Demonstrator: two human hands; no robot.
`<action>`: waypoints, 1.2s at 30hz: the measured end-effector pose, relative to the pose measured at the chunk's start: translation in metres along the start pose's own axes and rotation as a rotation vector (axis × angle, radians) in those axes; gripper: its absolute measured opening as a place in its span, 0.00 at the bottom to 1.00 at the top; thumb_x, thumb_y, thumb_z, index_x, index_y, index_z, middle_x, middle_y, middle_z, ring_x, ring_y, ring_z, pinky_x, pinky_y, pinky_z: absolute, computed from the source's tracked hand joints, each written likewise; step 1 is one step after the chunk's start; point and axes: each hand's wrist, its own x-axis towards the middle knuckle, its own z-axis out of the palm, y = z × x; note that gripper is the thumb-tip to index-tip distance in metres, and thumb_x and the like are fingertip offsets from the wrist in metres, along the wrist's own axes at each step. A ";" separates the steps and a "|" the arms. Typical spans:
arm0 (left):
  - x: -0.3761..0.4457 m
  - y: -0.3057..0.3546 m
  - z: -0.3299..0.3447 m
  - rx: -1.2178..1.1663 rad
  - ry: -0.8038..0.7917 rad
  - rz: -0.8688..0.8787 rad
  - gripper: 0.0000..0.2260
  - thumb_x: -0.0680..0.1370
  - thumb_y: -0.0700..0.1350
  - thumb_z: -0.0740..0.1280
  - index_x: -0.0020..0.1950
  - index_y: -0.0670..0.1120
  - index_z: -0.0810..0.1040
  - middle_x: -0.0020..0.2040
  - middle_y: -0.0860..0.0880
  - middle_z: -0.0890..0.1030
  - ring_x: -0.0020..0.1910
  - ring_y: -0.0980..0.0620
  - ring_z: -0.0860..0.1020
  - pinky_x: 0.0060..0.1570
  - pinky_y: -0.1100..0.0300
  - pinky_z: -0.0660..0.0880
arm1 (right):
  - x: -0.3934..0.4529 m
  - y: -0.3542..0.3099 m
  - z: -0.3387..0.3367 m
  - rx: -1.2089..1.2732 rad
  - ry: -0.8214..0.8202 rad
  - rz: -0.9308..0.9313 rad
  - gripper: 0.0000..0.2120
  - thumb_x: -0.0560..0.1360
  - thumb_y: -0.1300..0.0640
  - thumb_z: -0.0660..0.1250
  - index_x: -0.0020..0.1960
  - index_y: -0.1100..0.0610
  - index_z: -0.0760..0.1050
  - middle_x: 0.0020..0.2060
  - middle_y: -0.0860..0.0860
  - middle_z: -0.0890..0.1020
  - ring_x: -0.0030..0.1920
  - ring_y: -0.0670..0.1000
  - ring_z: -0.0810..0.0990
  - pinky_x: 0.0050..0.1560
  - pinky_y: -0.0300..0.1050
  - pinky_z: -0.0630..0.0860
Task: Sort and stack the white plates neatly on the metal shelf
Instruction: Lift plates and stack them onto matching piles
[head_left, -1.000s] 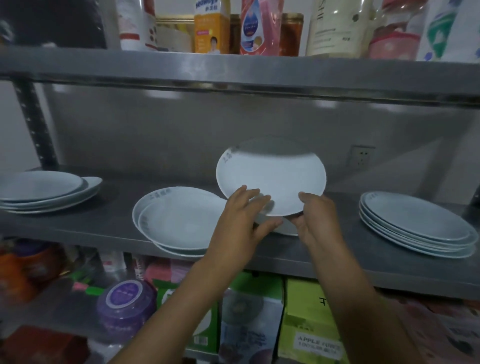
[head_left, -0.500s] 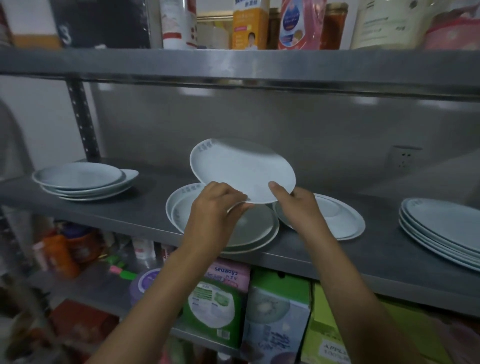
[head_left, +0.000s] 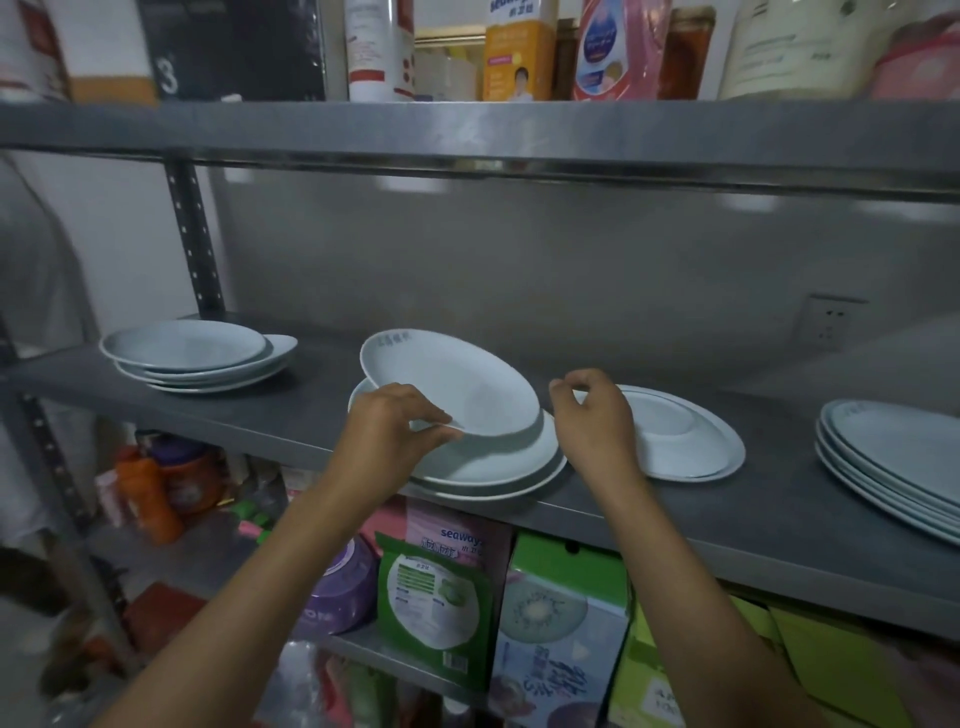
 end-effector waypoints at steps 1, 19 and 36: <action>-0.001 0.000 0.001 -0.004 -0.010 -0.017 0.09 0.65 0.44 0.80 0.43 0.43 0.86 0.39 0.50 0.84 0.38 0.56 0.79 0.43 0.76 0.70 | 0.000 0.000 0.000 0.002 0.000 -0.001 0.14 0.77 0.50 0.62 0.58 0.56 0.76 0.56 0.51 0.80 0.55 0.51 0.76 0.51 0.41 0.68; 0.005 0.009 -0.011 0.039 -0.356 -0.235 0.05 0.70 0.50 0.76 0.37 0.50 0.85 0.40 0.57 0.83 0.43 0.62 0.79 0.43 0.64 0.71 | -0.007 0.020 -0.020 0.019 0.040 0.044 0.13 0.76 0.55 0.62 0.58 0.55 0.76 0.57 0.50 0.79 0.50 0.47 0.73 0.49 0.40 0.66; 0.019 0.099 0.067 -0.050 -0.237 0.114 0.07 0.77 0.46 0.66 0.49 0.47 0.83 0.48 0.52 0.82 0.49 0.53 0.75 0.50 0.60 0.71 | -0.004 0.074 -0.074 -0.418 -0.229 -0.030 0.29 0.74 0.50 0.68 0.73 0.53 0.66 0.73 0.51 0.66 0.75 0.52 0.58 0.73 0.46 0.55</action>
